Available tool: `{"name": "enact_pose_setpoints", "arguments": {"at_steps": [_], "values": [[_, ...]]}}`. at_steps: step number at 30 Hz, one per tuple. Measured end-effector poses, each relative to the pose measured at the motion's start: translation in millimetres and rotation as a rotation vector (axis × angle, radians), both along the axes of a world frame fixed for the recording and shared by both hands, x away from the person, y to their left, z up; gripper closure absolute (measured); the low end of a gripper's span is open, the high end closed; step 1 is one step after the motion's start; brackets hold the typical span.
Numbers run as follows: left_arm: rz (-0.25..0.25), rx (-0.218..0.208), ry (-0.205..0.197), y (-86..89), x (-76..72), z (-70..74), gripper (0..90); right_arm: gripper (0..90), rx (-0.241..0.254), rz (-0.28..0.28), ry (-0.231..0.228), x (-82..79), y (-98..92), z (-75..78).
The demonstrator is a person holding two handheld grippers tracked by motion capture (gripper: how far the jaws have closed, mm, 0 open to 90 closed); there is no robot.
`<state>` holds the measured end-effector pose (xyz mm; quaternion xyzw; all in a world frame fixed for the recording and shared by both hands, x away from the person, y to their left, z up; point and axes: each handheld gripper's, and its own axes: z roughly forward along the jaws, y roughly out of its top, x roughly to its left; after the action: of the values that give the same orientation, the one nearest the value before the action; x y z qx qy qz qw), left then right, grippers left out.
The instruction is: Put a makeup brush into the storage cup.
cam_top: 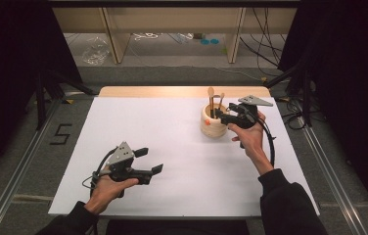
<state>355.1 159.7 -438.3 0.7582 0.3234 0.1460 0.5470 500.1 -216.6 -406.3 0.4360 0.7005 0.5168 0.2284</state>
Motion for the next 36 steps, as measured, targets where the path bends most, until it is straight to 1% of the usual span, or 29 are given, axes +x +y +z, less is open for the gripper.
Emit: {"name": "enact_pose_setpoints", "arguments": {"at_steps": [1, 3, 5, 6, 7, 8, 10, 11, 13, 14, 15, 16, 18, 19, 20, 21, 23, 24, 25, 26, 27, 29, 30, 31, 32, 33, 34, 35, 36], "values": [[0.001, 0.0, 0.0, 0.0, 0.0, 0.0, 18.1, 30.2, -0.008, 0.008, 0.007, -2.7, 0.6, 1.3], [0.001, 0.001, -0.001, 0.3, 0.0, 0.0, 18.1, 29.0, -0.01, 0.016, -0.005, -5.7, 2.5, 1.3], [0.0, 0.003, -0.002, 0.7, 0.2, 0.1, 18.1, 27.0, -0.007, 0.019, 0.018, -11.3, 4.3, 3.1], [-0.005, 0.009, -0.009, 1.4, 0.7, 0.4, 18.1, 25.8, -0.009, 0.025, 0.006, -13.8, 5.7, 2.8], [0.003, 0.002, 0.0, 1.0, 0.3, 0.1, 18.1, 25.0, -0.015, 0.026, 0.01, -16.9, 6.6, 3.4], [0.003, 0.001, 0.001, 1.2, 0.3, 0.2, 18.1, 24.5, -0.019, 0.023, 0.004, -20.1, 7.4, 3.6], [0.004, -0.002, -0.001, 1.4, 0.2, 0.3, 18.1, 22.8, -0.01, 0.037, 0.019, -26.4, 8.6, 3.9], [0.005, -0.003, -0.001, 1.4, 0.2, 0.3, 18.1, 21.8, -0.003, 0.037, 0.004, -28.6, 9.4, 2.9], [0.005, -0.003, -0.001, 1.4, 0.2, 0.3, 18.1, 20.0, -0.008, 0.045, 0.018, -34.7, 9.8, 2.9], [0.005, -0.001, -0.001, 1.4, 0.2, 0.3, 18.1, 19.0, 0.004, 0.056, 0.009, -36.8, 10.5, 1.8], [0.004, -0.001, -0.001, 1.3, 0.2, 0.3, 18.1, 17.8, 0.006, 0.06, 0.024, -39.9, 10.9, 1.9], [0.004, 0.001, 0.0, 1.3, 0.2, 0.2, 18.1, 17.1, -0.007, 0.056, 0.021, -41.4, 10.7, 1.5], [0.001, -0.006, 0.001, 1.1, 1.1, -0.7, 18.1, 16.7, -0.005, 0.065, 0.017, -45.7, 11.0, 0.2], [0.001, -0.005, 0.001, 1.4, 1.4, -0.8, 18.1, 16.2, -0.002, 0.067, 0.032, -49.0, 12.1, 0.5], [0.002, -0.006, 0.002, 1.7, 1.5, -0.9, 18.1, 16.3, -0.002, 0.069, 0.01, -50.3, 13.0, -0.5], [0.009, 0.001, 0.002, 2.0, 1.0, -0.5, 18.1, 16.3, -0.005, 0.074, 0.011, -53.4, 13.0, 0.1], [0.009, -0.004, 0.002, 2.1, 1.0, -0.5, 18.1, 16.3, 0.002, 0.086, 0.015, -57.5, 14.2, 0.2], [0.009, -0.004, 0.002, 2.2, 1.0, -0.5, 18.1, 16.3, -0.008, 0.092, 0.014, -60.4, 15.3, -0.2], [0.01, -0.004, 0.002, 2.1, 1.0, -0.5, 18.1, 16.3, -0.018, 0.089, 0.006, -62.2, 15.8, -0.2], [0.01, -0.004, 0.002, 2.1, 1.1, -0.5, 18.1, 16.3, -0.011, 0.101, 0.001, -64.5, 16.8, -0.8], [0.01, -0.005, 0.002, 2.1, 1.2, -0.6, 18.1, 16.3, -0.015, 0.111, 0.015, -67.6, 17.8, -0.2], [0.008, -0.009, 0.004, 2.1, 1.7, -1.2, 18.2, 16.3, -0.031, 0.119, -0.002, -71.6, 19.6, 0.4], [0.013, -0.003, 0.005, 2.4, 1.4, -1.1, 18.2, 16.3, -0.029, 0.125, -0.005, -74.5, 21.1, 1.0], [0.016, -0.002, 0.007, 2.7, 1.3, -1.1, 18.2, 16.3, -0.029, 0.134, 0.004, -77.2, 21.9, 1.9], [0.014, -0.004, 0.006, 2.8, 1.6, -1.2, 18.2, 16.3, -0.022, 0.143, -0.009, -78.7, 22.9, 1.6], [0.009, -0.009, 0.004, 3.0, 2.3, -1.4, 18.2, 16.4, -0.031, 0.141, -0.016, -80.3, 23.3, 1.9], [0.01, -0.009, 0.003, 3.0, 2.1, -1.4, 18.2, 16.5, -0.026, 0.151, -0.021, -82.7, 24.2, 1.4], [0.01, -0.009, 0.003, 2.9, 2.0, -1.4, 18.2, 16.5, -0.017, 0.159, -0.006, -84.8, 25.3, 1.0], [0.01, -0.011, 0.005, 2.6, 1.8, -1.4, 18.2, 16.5, -0.025, 0.166, -0.007, -85.9, 25.5, 0.3]]}}
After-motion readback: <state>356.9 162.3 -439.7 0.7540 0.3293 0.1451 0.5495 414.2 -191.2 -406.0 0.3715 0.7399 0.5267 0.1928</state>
